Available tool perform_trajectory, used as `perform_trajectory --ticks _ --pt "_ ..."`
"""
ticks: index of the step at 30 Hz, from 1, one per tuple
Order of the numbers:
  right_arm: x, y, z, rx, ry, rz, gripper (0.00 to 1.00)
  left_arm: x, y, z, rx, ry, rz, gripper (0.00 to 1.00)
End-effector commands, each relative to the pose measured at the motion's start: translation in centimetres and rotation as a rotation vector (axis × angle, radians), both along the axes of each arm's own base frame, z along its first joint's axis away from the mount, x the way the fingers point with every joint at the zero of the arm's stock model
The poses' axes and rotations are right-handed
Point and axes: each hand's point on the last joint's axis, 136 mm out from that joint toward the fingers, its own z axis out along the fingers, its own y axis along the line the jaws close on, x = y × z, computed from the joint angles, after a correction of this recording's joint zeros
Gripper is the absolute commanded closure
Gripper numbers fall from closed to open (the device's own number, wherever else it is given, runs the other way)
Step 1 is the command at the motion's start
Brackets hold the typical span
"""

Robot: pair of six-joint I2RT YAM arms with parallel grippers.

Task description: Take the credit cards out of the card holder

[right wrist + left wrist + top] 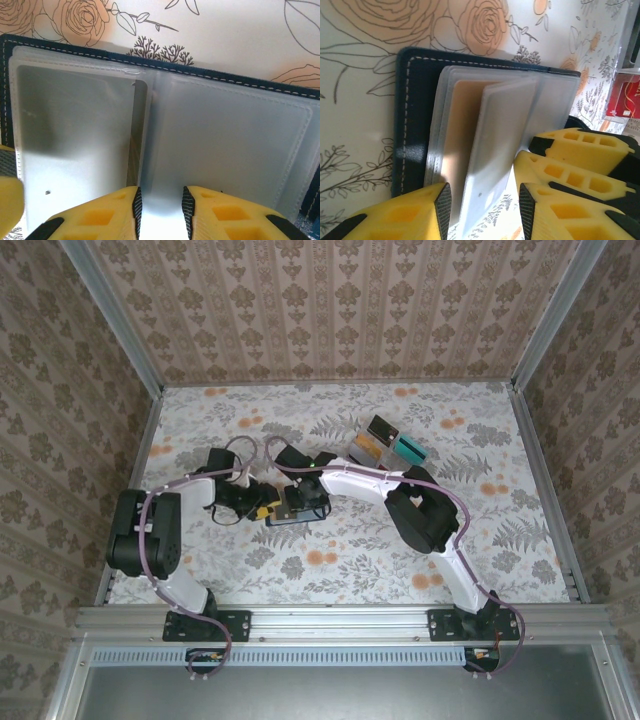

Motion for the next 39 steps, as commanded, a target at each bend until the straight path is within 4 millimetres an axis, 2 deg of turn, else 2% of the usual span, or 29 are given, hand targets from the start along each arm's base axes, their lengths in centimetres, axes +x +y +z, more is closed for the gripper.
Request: perform_trajectory --ticks 1,5,8,12,18,24,25,27,30,39 --pt "-1.2 -1.2 -2.9 -0.04 0.074 -0.019 0.67 0.5 -0.2 0.2 -0.003 -0.005 -0.012 0.57" --pt "-1.2 -1.2 -2.9 -0.031 0.08 -0.018 0.67 0.7 -0.7 0.3 -0.031 -0.013 -0.024 0.58" --pt "-1.1 -0.9 -2.7 -0.016 0.079 -0.016 0.67 0.9 -1.1 0.7 -0.053 -0.027 -0.033 0.63" --pt "-0.6 -0.6 -1.4 0.021 0.063 -0.018 0.68 1.0 -1.4 1.0 -0.066 -0.037 -0.04 0.74" --pt "0.2 0.0 3.3 0.157 0.006 -0.02 0.63 0.8 -0.7 0.8 -0.019 -0.035 -0.046 0.89" --pt "0.2 0.2 8.9 0.326 -0.092 -0.017 0.52 0.7 0.1 1.4 0.029 -0.062 -0.063 0.93" --pt "0.1 0.1 9.6 0.35 -0.108 -0.017 0.5 0.9 -0.2 1.8 0.007 -0.07 -0.06 0.9" --pt "-0.1 -0.1 10.9 0.392 -0.141 -0.014 0.47 1.6 -1.0 2.5 -0.054 -0.083 -0.041 0.77" --pt "0.1 -1.3 12.1 0.41 -0.178 -0.037 0.45 2.3 -2.8 3.7 -0.137 -0.107 -0.041 0.64" --pt "0.6 -5.0 12.5 0.369 -0.239 -0.116 0.44 2.6 -6.9 5.0 -0.204 -0.109 -0.079 0.39"
